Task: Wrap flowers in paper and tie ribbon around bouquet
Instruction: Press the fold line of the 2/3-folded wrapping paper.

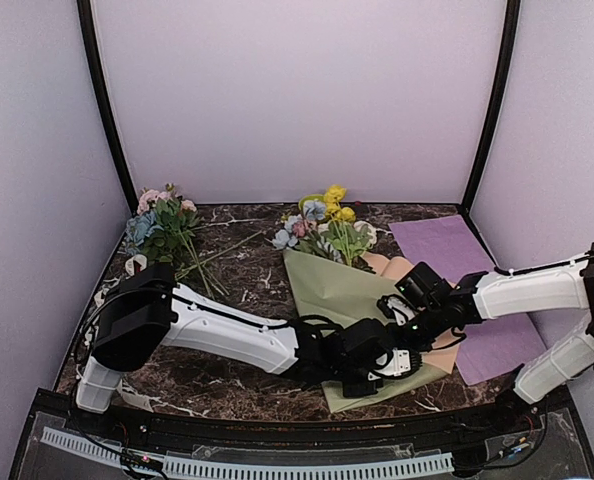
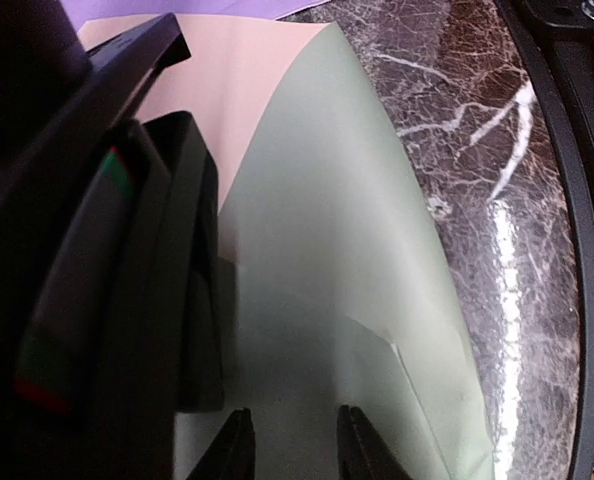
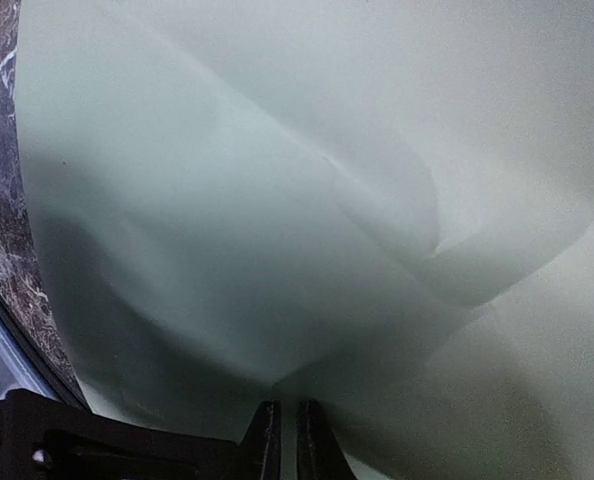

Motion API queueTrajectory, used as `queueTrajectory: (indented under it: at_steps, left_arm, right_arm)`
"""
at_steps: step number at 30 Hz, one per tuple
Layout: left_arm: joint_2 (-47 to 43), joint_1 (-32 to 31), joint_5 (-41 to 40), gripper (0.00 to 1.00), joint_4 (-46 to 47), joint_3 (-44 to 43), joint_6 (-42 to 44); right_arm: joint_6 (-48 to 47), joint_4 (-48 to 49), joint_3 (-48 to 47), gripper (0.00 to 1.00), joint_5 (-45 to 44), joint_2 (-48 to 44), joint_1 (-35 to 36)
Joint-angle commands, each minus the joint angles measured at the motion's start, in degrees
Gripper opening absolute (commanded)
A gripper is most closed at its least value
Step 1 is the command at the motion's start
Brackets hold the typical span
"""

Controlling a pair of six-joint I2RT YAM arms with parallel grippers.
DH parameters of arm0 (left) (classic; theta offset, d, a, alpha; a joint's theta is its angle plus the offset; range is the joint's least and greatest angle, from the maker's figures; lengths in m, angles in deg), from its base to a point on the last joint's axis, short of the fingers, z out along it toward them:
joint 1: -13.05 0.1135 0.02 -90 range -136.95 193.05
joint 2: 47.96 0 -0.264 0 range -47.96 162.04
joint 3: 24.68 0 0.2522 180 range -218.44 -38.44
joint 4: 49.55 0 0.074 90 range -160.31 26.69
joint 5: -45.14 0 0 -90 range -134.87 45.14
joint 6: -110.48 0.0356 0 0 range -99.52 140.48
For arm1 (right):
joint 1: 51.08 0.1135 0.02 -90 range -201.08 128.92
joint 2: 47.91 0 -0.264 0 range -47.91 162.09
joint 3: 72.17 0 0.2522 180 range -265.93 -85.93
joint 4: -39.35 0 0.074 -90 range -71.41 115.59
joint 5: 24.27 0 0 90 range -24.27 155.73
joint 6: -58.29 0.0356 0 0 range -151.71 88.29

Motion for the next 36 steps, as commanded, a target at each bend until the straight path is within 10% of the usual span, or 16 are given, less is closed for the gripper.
queueTrajectory:
  at_steps: [1,23,36]
  left_arm:
    - [2.26,0.27,2.09,0.28,-7.28,-3.67,0.88]
    - [-2.82,-3.72,-1.03,0.29,0.92,-3.83,-6.60]
    - [-6.55,12.28,0.15,0.27,-5.30,2.59,-28.11]
  right_arm:
    - [-1.72,0.74,0.55,0.08,-0.33,0.20,-1.83]
    - [-2.80,1.27,5.45,0.08,-0.70,3.76,-3.21]
    - [-0.41,7.38,9.47,0.09,2.23,3.04,-3.08]
